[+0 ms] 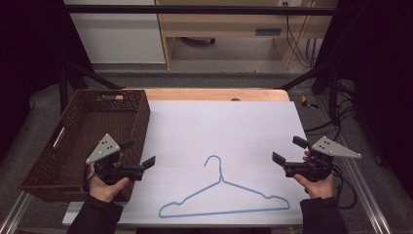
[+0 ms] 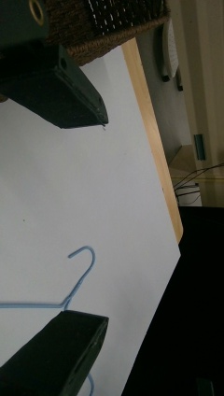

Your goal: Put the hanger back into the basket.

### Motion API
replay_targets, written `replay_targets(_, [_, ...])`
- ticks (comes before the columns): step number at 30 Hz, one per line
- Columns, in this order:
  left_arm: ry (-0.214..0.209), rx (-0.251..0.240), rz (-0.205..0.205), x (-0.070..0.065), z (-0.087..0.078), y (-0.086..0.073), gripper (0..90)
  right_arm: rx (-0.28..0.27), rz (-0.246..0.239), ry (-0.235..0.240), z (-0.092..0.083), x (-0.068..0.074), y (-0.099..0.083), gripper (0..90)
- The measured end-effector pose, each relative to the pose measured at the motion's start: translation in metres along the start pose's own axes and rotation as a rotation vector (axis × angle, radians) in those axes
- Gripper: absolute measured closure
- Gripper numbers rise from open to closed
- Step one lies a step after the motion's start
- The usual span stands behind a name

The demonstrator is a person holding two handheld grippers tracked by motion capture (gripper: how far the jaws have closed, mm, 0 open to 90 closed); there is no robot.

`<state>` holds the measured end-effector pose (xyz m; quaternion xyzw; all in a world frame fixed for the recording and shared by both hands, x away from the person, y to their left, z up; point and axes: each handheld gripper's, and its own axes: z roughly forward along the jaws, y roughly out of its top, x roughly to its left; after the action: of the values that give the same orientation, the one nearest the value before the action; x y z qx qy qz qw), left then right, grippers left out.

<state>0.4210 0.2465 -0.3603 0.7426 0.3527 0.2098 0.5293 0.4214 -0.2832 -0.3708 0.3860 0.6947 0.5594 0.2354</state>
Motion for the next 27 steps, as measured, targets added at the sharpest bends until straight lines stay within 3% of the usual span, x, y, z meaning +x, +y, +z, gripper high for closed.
replay_targets(8, [0.004, -0.005, -0.003, 0.001, -0.002, -0.001, 4.2, -0.001, -0.005, -0.005, -0.001, 0.0, 0.001, 2.5])
replay_targets(13, [0.0, 0.004, 0.007, 0.0, -0.001, -0.001, 4.2, 0.032, -0.022, -0.008, 0.001, 0.004, 0.003, 2.9])
replay_targets(18, [-0.003, 0.017, 0.012, 0.0, 0.001, -0.003, 4.3, 0.091, -0.067, 0.025, 0.01, 0.013, 0.005, 3.7])
replay_targets(21, [-0.008, 0.023, 0.02, -0.002, 0.003, -0.004, 4.3, 0.175, -0.099, 0.055, 0.024, 0.025, 0.004, 4.3])
replay_targets(25, [-0.015, 0.034, 0.032, -0.005, 0.006, -0.004, 4.4, 0.233, -0.12, 0.086, 0.037, 0.034, 0.001, 5.1])
replay_targets(26, [-0.02, 0.039, 0.035, -0.007, 0.008, -0.005, 4.4, 0.285, -0.126, 0.105, 0.046, 0.041, -0.004, 6.3])
replay_targets(27, [-0.02, 0.039, 0.035, -0.007, 0.008, -0.005, 4.4, 0.285, -0.126, 0.105, 0.046, 0.041, -0.004, 6.3])
